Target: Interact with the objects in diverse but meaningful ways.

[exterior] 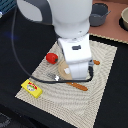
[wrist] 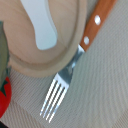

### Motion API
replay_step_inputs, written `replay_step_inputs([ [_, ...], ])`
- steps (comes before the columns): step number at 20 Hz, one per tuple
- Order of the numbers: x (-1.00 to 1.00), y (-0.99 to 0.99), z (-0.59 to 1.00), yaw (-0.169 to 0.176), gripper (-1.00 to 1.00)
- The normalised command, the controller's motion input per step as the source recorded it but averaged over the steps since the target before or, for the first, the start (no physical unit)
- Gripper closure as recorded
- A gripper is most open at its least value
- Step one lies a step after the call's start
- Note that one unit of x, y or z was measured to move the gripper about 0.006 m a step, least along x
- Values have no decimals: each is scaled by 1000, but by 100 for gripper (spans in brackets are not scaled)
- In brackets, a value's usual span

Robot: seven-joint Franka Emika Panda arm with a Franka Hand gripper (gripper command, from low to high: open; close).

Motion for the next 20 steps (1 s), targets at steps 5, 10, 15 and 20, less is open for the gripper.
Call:
replay_step_inputs([
  [5, 0, 105, -169, 96, -100],
  [10, -41, 0, -314, 34, -100],
  [15, -40, 0, -399, 37, -100],
  [20, -9, 45, -378, 42, -100],
])
